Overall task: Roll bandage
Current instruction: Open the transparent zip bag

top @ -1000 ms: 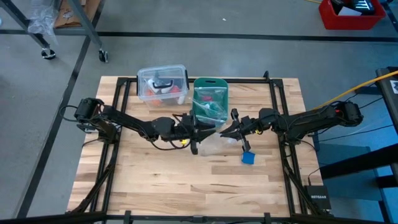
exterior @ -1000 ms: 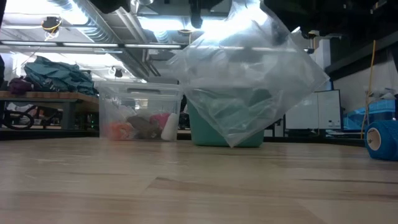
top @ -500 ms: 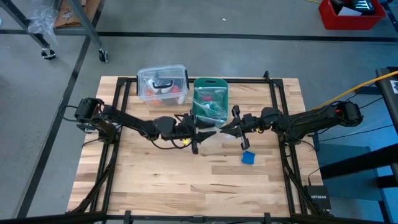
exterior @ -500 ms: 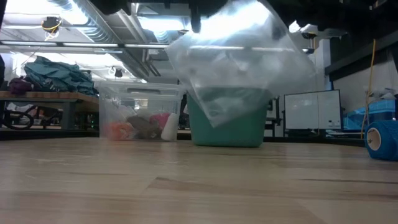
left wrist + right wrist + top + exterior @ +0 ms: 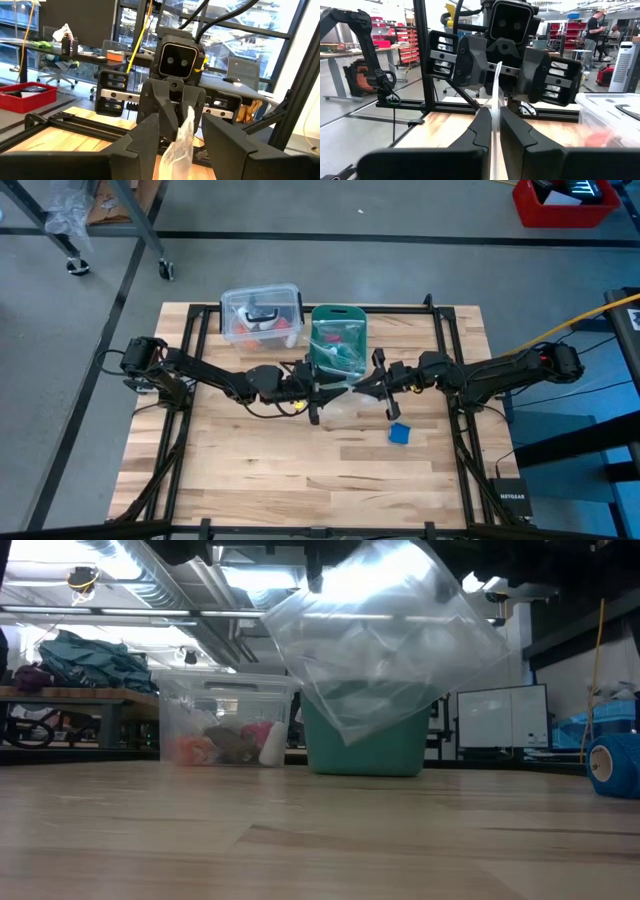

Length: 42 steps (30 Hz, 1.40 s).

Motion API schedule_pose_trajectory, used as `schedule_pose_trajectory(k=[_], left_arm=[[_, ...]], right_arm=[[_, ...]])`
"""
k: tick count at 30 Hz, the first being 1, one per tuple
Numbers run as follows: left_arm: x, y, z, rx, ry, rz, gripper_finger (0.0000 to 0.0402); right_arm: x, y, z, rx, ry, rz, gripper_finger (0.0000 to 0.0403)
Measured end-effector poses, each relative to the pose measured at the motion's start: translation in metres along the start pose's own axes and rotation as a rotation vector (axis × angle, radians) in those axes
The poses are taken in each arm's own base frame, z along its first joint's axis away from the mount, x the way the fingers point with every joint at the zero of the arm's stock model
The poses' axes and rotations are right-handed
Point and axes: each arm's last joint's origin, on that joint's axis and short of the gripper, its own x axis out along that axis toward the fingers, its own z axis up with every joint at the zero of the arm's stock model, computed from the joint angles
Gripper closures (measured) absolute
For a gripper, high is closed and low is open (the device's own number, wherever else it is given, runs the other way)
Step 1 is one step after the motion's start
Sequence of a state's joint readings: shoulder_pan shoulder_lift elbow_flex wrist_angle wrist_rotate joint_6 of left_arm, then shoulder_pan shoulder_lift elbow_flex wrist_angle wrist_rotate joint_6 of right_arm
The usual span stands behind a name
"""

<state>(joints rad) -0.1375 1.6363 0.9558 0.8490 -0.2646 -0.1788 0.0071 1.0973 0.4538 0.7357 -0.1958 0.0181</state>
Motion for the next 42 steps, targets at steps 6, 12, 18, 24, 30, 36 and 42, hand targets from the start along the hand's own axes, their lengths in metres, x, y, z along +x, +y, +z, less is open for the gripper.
schedule_pose_trajectory(k=[6,12,18,24,30,36,42], left_arm=[[0.0001,0.0004,0.0001,0.03,0.0,0.001,0.0289],[0.0006,0.0026,0.0005,0.03,-0.001,0.007,0.0325],[0.0011,0.0045,0.0008,0.026,-0.002,0.011,0.0339],[0.0011,0.0044,0.0008,0.031,-0.002,0.011,0.034],[0.0012,0.0045,0.0007,0.031,-0.002,0.012,0.0356],[0.0013,0.005,0.0006,0.027,-0.001,0.013,0.037],[0.0015,0.0059,0.0008,0.032,-0.002,0.016,0.037]], right_arm=[[0.0,-0.0001,0.0,0.0,0.0,-0.004,0.0377],[0.0,-0.0001,0.0,0.0,0.0,-0.005,0.0377],[0.0,-0.0007,0.0002,0.001,-0.002,-0.024,0.0377],[0.0,-0.0008,0.0003,0.002,-0.004,-0.028,0.0377],[0.0,-0.0012,0.0004,0.003,-0.004,-0.041,0.0377],[0.0,-0.0013,0.0004,0.003,-0.004,-0.047,0.0377],[0.0,-0.0014,0.0004,0.003,-0.004,-0.047,0.0377]])
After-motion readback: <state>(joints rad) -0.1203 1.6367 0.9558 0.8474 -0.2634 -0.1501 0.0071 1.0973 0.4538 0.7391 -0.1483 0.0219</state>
